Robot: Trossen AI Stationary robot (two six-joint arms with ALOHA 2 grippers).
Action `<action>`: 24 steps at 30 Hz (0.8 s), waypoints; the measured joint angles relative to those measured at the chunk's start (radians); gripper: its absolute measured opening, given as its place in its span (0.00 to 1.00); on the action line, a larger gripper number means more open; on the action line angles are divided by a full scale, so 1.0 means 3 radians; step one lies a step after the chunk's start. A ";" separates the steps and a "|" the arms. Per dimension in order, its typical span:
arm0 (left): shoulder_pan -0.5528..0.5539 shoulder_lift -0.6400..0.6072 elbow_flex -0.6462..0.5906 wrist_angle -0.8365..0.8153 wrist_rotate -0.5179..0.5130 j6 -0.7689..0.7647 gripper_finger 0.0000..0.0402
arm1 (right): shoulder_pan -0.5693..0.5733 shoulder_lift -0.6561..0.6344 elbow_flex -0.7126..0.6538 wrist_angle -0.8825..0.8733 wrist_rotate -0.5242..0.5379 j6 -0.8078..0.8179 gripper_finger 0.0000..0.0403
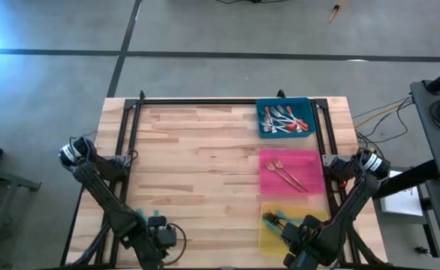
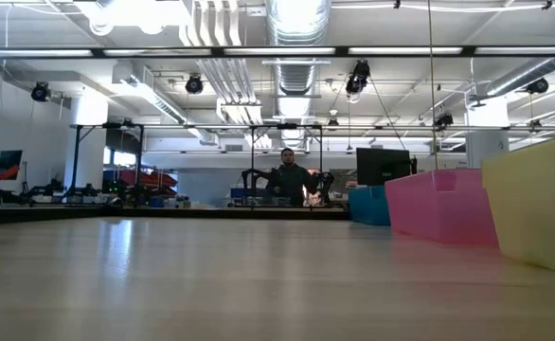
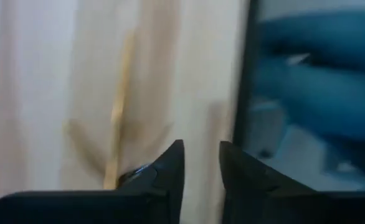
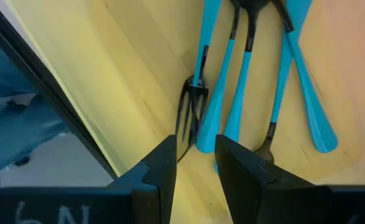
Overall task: Sort silverware by color (type)
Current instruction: Put the gold fork into the pink bin
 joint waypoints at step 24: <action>-0.0001 0.0638 0.0010 -0.0492 -0.0274 0.0734 0.33 | 0.0000 0.0000 0.0000 0.0173 0.0000 0.0001 0.25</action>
